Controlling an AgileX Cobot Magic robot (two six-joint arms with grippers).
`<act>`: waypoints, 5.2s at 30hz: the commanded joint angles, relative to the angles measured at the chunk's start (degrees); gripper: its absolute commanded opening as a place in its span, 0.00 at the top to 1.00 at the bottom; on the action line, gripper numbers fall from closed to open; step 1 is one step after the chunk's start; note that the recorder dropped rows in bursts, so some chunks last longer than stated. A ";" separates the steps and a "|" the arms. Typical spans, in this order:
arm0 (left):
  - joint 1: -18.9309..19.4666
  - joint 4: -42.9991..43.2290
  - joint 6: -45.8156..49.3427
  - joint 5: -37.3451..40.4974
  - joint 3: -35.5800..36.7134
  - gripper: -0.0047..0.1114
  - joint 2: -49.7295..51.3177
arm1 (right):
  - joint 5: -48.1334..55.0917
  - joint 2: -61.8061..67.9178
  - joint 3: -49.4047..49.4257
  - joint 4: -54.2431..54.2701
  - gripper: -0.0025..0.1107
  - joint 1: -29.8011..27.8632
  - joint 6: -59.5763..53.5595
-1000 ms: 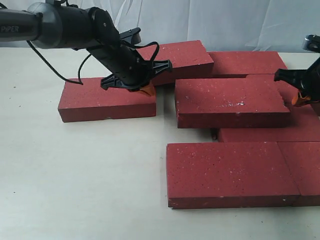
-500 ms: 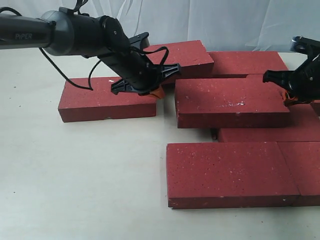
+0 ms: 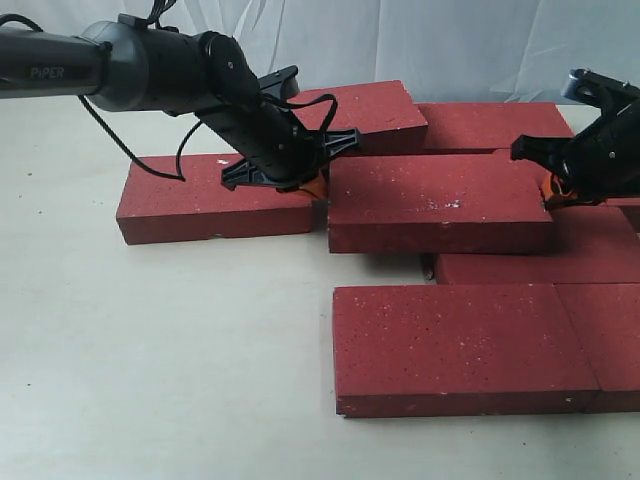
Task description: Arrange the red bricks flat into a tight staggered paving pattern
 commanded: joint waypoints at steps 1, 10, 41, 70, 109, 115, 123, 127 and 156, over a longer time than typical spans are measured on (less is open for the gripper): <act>-0.28 -0.23 0.04 0.40 -0.26 0.96 0.17 | 2.17 -0.05 -1.64 0.98 0.99 -0.05 -1.16; -0.17 0.27 0.14 0.27 -0.26 0.96 -2.46 | 5.44 -0.05 -2.89 5.97 0.99 -0.05 -6.00; 1.70 17.70 -1.97 10.77 4.36 0.96 -15.49 | 9.39 -8.11 -2.89 12.58 0.99 9.91 -10.98; 15.86 27.16 -1.41 0.42 38.99 0.96 -32.68 | 2.22 -1.16 -2.89 13.90 0.99 38.94 -8.77; 23.10 32.85 -1.90 -9.12 42.57 0.96 -27.42 | -3.24 4.91 -2.89 -2.33 0.99 37.77 -0.30; 26.72 30.62 -1.90 -11.90 39.84 0.96 -27.45 | -3.81 3.01 -2.89 -0.78 0.99 33.55 0.07; 26.72 29.68 -1.79 -15.07 32.11 0.96 -24.74 | 0.42 -4.75 -2.89 -0.39 0.99 26.54 0.22; 26.72 30.82 -1.65 -11.93 26.35 0.96 -18.59 | 5.62 -8.31 -2.96 -2.52 0.99 22.44 0.22; 26.72 2.89 23.99 -8.93 12.82 0.96 2.49 | 4.26 -10.44 -2.96 0.15 0.99 20.92 0.34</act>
